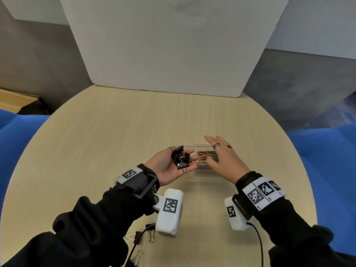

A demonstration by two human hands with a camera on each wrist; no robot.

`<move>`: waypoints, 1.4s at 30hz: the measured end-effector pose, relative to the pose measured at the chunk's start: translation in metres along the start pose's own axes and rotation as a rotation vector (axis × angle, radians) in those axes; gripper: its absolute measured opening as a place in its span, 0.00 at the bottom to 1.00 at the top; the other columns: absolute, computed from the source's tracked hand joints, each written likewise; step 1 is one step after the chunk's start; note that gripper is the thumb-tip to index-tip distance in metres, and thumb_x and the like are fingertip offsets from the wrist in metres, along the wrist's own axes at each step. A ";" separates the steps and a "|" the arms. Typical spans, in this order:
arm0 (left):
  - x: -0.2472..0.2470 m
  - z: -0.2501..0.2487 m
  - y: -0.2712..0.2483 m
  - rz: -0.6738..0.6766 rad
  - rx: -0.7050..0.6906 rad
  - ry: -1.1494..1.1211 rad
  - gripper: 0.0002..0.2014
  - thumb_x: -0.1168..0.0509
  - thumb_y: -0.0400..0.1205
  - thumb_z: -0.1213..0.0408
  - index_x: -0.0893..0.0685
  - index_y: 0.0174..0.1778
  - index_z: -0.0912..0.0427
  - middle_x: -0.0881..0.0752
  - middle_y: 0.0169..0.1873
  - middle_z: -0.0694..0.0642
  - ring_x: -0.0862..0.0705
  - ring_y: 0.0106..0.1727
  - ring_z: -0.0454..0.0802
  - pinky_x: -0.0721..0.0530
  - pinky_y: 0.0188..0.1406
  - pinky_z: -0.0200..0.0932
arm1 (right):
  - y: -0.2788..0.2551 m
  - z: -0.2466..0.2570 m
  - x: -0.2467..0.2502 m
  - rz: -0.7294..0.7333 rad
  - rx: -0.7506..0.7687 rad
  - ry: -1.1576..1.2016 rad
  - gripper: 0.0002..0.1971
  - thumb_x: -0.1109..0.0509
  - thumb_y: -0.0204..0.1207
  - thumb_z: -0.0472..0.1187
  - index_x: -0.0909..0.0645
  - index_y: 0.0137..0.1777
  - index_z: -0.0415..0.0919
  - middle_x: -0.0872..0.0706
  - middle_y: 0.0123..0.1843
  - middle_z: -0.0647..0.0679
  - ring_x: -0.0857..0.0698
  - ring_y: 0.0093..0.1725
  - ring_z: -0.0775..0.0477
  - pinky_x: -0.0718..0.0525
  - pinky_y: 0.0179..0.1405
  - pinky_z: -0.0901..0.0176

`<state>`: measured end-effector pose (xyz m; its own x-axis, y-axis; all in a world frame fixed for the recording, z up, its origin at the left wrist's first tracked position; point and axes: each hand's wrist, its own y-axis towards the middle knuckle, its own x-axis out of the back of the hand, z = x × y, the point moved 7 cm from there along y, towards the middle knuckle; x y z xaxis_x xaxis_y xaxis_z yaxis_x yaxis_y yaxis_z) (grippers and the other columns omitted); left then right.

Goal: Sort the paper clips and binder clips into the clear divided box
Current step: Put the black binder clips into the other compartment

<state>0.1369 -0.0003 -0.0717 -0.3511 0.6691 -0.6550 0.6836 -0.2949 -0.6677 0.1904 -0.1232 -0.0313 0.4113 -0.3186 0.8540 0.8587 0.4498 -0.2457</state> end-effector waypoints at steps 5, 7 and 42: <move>0.001 0.003 0.007 -0.039 0.038 -0.026 0.19 0.53 0.86 0.63 0.20 0.46 0.72 0.15 0.44 0.73 0.12 0.37 0.67 0.14 0.45 0.56 | 0.001 -0.002 -0.009 0.094 0.006 -0.050 0.32 0.39 0.78 0.41 0.47 0.81 0.45 0.43 0.82 0.49 0.55 0.82 0.47 0.58 0.81 0.50; 0.002 0.003 0.007 -0.052 0.039 -0.032 0.19 0.53 0.86 0.64 0.20 0.45 0.73 0.14 0.41 0.73 0.12 0.37 0.67 0.15 0.45 0.57 | 0.002 -0.003 -0.009 0.088 0.008 -0.043 0.32 0.39 0.78 0.40 0.47 0.81 0.46 0.43 0.82 0.49 0.54 0.82 0.47 0.59 0.80 0.51; 0.046 -0.042 -0.063 -0.255 -0.235 0.553 0.14 0.46 0.86 0.64 0.22 0.64 0.61 0.15 0.58 0.60 0.14 0.52 0.57 0.16 0.52 0.47 | -0.006 0.004 -0.012 -0.107 0.030 -0.581 0.35 0.35 0.78 0.49 0.47 0.81 0.44 0.37 0.80 0.45 0.35 0.77 0.44 0.40 0.76 0.41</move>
<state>0.1045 0.0780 -0.0447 -0.1825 0.9691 -0.1661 0.7663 0.0344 -0.6415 0.1789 -0.1184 -0.0382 0.0807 0.1423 0.9865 0.8737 0.4664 -0.1387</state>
